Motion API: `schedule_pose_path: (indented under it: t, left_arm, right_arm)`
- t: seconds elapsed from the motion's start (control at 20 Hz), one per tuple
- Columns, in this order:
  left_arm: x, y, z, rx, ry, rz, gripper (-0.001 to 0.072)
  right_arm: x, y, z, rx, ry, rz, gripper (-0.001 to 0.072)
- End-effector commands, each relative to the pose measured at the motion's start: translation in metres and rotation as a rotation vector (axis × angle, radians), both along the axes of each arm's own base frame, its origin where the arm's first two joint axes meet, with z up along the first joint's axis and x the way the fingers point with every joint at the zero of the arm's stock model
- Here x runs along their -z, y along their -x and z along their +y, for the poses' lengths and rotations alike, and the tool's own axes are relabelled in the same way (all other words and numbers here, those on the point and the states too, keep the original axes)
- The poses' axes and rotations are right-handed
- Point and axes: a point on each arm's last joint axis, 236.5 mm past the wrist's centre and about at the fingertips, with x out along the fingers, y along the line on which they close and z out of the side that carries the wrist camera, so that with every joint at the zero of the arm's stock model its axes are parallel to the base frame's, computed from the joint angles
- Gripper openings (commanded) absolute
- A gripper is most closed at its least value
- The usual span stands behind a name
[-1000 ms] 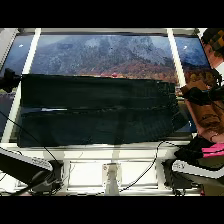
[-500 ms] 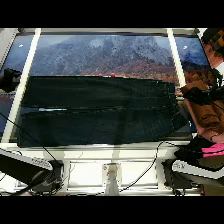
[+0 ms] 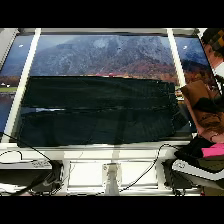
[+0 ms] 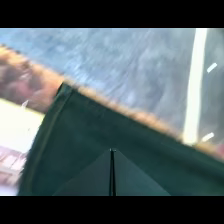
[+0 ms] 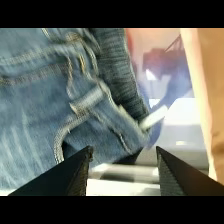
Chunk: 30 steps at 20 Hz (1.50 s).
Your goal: Fold the clothes and pants, and hang the long-sleeved shirts on hangers.
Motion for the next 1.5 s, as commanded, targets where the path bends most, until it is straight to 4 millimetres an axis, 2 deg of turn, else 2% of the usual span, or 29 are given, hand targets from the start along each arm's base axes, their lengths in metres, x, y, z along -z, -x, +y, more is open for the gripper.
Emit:
schedule_pose_path:
  t: [0.0,0.05,0.15,0.3,0.4,0.5,0.65,0.8,0.9,1.05,1.1,1.3,1.45]
  left_arm:
    - [-0.006,0.045,0.007,0.036,-0.174,0.144,0.0032]
    - [-0.010,0.050,0.006,0.029,-0.169,0.147,0.0033]
    - [-0.012,0.054,-0.001,0.037,-0.143,0.155,0.0033]
    - [-0.008,0.060,-0.019,0.090,-0.082,0.181,0.0033]
    - [-0.008,0.063,-0.030,0.112,-0.039,0.189,0.0033]
    - [-0.006,0.067,-0.033,0.096,-0.002,0.217,0.0033]
    - [0.003,0.078,-0.032,0.092,0.001,0.278,0.0033]
    - [0.013,0.093,-0.029,0.087,-0.010,0.351,0.0033]
    - [0.026,0.114,-0.022,0.087,-0.041,0.454,0.0033]
    - [0.043,0.136,-0.008,0.038,-0.027,0.523,0.0032]
    - [0.051,0.145,-0.008,0.030,0.004,0.545,0.0033]
    - [0.092,0.189,-0.008,-0.011,0.143,0.629,0.0033]
    - [0.107,0.209,-0.008,0.027,0.144,0.633,0.0032]
  right_arm:
    - [0.025,0.033,0.003,0.043,-0.083,0.077,0.0499]
    - [0.036,0.040,0.006,0.058,-0.105,0.101,0.0559]
    - [0.054,0.050,0.016,0.057,-0.155,0.159,0.0568]
    - [0.074,0.052,0.019,0.059,-0.201,0.205,0.0567]
    - [0.085,0.046,0.023,0.056,-0.237,0.198,0.0549]
    - [0.091,0.037,0.032,0.037,-0.295,0.165,0.0549]
    - [0.096,0.019,0.037,0.016,-0.330,0.085,0.0502]
    - [0.102,0.013,0.035,0.005,-0.324,0.060,0.0477]
    - [0.106,0.013,0.035,0.000,-0.328,0.061,0.0411]
    - [0.108,0.012,0.033,-0.021,-0.317,0.048,0.0089]
    - [0.107,0.012,0.033,-0.021,-0.318,0.047,0.0036]
    - [0.094,0.011,0.037,-0.016,-0.327,0.033,0.0035]
    - [0.079,0.007,0.034,-0.001,-0.292,0.000,0.0035]
